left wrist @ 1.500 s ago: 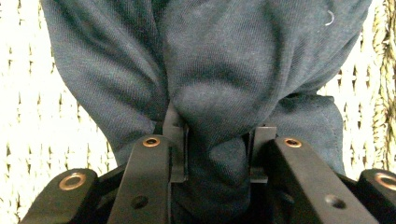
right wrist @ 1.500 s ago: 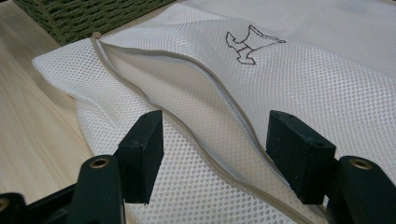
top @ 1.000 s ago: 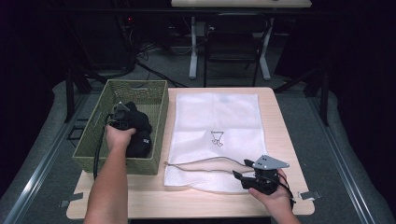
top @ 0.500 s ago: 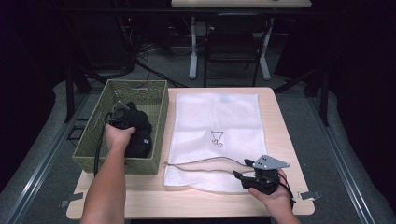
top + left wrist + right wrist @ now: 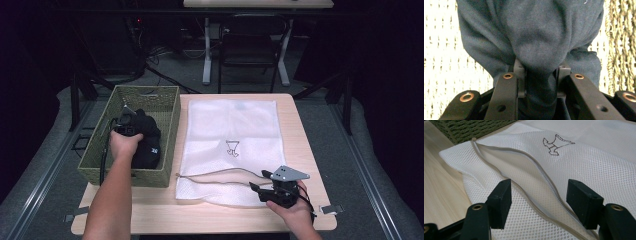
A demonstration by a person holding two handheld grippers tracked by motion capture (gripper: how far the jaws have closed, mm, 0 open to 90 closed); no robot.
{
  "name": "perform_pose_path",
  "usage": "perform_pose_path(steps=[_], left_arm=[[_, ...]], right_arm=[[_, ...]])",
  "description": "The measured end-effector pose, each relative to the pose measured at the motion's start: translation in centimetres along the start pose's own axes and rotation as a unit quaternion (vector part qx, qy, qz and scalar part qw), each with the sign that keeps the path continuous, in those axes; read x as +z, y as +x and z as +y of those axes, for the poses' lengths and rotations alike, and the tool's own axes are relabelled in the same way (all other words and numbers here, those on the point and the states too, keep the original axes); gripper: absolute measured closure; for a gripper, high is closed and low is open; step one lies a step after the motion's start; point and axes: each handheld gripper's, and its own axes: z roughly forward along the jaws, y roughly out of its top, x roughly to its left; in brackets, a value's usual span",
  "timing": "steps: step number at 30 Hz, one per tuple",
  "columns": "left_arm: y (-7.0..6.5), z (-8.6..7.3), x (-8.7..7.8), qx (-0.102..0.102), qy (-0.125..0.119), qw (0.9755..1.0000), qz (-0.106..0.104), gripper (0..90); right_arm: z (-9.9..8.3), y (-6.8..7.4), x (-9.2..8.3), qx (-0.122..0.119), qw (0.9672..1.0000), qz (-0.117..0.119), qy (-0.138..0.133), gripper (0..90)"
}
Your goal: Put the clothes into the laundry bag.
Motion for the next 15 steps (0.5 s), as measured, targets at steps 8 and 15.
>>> perform_pose_path(steps=[8,15], left_arm=[[-0.4,0.3,-0.6,0.006,-0.012,0.9999,0.001,71.3],[-0.2,0.4,-1.4,0.004,-0.028,0.9996,-0.006,71.5]], right_arm=[[0.0,0.0,0.0,-0.002,1.0,0.001,-0.002,36.6],[0.0,0.0,0.0,-0.003,1.0,0.001,-0.002,36.6]])
